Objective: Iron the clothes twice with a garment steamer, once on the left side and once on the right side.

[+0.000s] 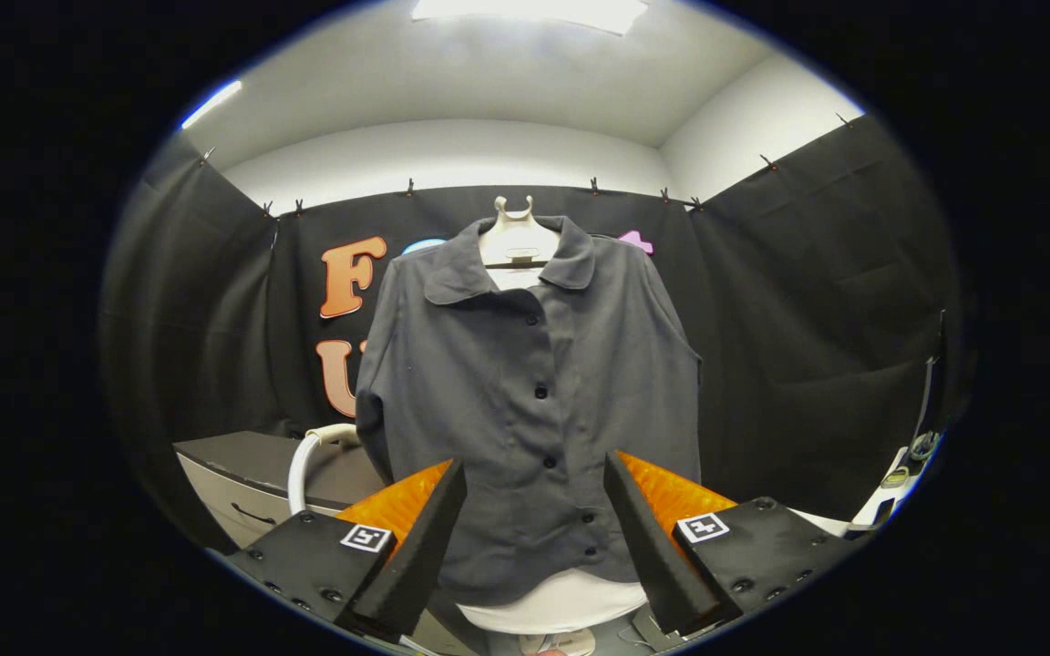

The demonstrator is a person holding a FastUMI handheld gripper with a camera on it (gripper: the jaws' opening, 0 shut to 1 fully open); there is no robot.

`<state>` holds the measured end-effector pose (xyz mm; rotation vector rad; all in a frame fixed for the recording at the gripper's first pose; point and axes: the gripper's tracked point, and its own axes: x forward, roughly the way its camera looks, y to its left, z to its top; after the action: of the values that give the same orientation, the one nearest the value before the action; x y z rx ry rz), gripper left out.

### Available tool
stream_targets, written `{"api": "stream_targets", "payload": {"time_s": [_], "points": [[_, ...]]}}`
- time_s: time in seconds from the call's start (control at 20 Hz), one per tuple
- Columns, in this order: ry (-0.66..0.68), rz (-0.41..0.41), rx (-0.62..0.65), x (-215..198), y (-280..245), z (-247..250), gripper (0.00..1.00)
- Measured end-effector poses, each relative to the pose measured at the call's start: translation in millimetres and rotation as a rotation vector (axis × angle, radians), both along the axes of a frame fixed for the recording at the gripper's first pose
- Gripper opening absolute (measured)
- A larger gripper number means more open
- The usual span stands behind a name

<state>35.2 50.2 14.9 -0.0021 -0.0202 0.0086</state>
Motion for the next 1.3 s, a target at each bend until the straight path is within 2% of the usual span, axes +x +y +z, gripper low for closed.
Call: {"api": "stream_targets", "payload": {"time_s": [0.35,0.85,1.05,1.3], "points": [[-0.019,0.082,0.004,13,52,17,0.98],[-0.020,0.325,0.026,59,199,68,0.98],[0.025,0.445,-0.011,91,270,73,0.98],[0.073,0.501,-0.081,153,342,70,0.98]]}}
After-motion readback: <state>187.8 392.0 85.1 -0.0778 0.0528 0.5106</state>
